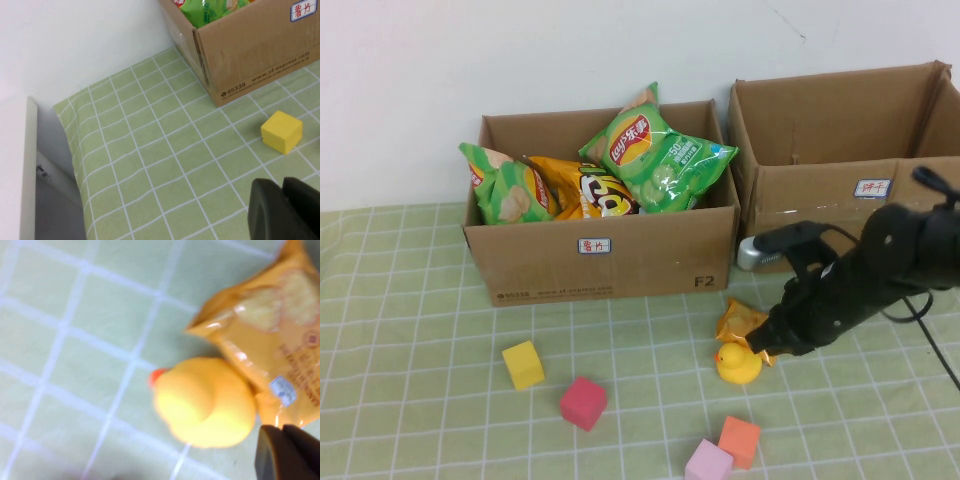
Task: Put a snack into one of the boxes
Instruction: Pick up the biscuit
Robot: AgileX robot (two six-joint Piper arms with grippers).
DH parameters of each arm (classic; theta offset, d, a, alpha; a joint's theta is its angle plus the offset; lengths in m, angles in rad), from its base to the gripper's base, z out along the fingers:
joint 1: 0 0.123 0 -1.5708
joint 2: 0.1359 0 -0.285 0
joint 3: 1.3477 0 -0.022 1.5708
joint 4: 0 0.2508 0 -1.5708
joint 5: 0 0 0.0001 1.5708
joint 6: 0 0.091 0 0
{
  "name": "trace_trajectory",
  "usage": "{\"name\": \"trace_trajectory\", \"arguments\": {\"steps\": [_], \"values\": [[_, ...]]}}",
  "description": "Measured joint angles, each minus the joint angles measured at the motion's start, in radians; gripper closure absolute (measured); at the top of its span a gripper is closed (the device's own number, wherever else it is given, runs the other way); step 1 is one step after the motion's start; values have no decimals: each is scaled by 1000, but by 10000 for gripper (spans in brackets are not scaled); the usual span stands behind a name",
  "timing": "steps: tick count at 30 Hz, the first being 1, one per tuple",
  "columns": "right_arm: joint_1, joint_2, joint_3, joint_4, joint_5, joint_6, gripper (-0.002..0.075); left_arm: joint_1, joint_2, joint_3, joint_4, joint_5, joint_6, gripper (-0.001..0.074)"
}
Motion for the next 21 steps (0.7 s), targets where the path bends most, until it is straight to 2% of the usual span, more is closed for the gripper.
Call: {"name": "trace_trajectory", "arguments": {"steps": [3,10,12,13,14,17,19,21], "values": [[0,-59,0,19,38,-78,728,0,0,0,0,0,0,707],[1,-73,0,48,-93,-272,706,0,-1,0,0,0,-3,707],[1,-49,0,50,-98,-288,629,0,-1,0,0,0,-3,707],[1,-34,0,50,-98,-293,565,0,-1,0,0,0,-3,707],[1,-8,0,54,-98,-297,419,0,-1,0,0,0,-3,707],[1,21,0,71,-115,-299,203,0,-1,0,0,0,-3,707],[1,31,0,79,-152,-299,133,0,-1,0,0,0,-3,707],[1,43,0,83,-188,-299,113,0,-1,0,0,0,-3,707]]}}
